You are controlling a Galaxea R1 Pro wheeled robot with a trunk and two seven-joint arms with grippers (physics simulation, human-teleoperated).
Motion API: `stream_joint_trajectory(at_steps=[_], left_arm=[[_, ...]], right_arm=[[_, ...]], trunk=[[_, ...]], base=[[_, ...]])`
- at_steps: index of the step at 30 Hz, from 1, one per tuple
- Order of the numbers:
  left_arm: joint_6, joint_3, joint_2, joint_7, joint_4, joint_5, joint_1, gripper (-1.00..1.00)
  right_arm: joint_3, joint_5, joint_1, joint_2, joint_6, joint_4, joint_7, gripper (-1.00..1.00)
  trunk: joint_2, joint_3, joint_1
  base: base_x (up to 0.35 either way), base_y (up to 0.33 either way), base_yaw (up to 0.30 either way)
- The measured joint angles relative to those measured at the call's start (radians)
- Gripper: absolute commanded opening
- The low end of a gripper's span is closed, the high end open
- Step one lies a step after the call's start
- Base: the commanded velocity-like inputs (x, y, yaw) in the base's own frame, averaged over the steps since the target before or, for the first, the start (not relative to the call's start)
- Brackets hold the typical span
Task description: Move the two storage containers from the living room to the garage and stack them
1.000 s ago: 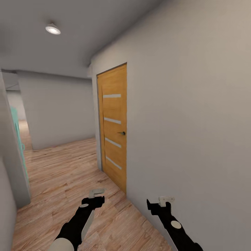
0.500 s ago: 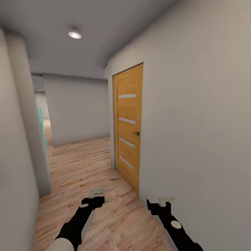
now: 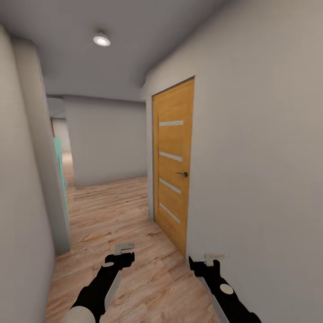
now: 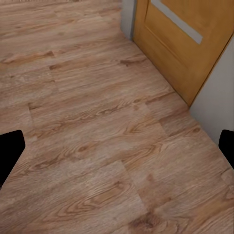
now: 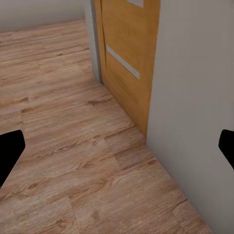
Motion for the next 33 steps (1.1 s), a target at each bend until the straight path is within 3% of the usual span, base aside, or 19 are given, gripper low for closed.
stream_joint_trajectory(at_steps=[13,33], left_arm=[[0.000,0.000,0.000,0.000,0.000,0.000,0.000,1.00],[0.000,0.000,0.000,0.000,0.000,0.000,0.000,1.00]], right_arm=[[0.000,0.000,0.000,0.000,0.000,0.000,-0.001,1.00],[0.000,0.000,0.000,0.000,0.000,0.000,-0.001,1.00]], trunk=[[0.000,0.000,0.000],[0.000,0.000,0.000]], base=[[0.326,0.000,0.028],[0.326,0.000,0.286]])
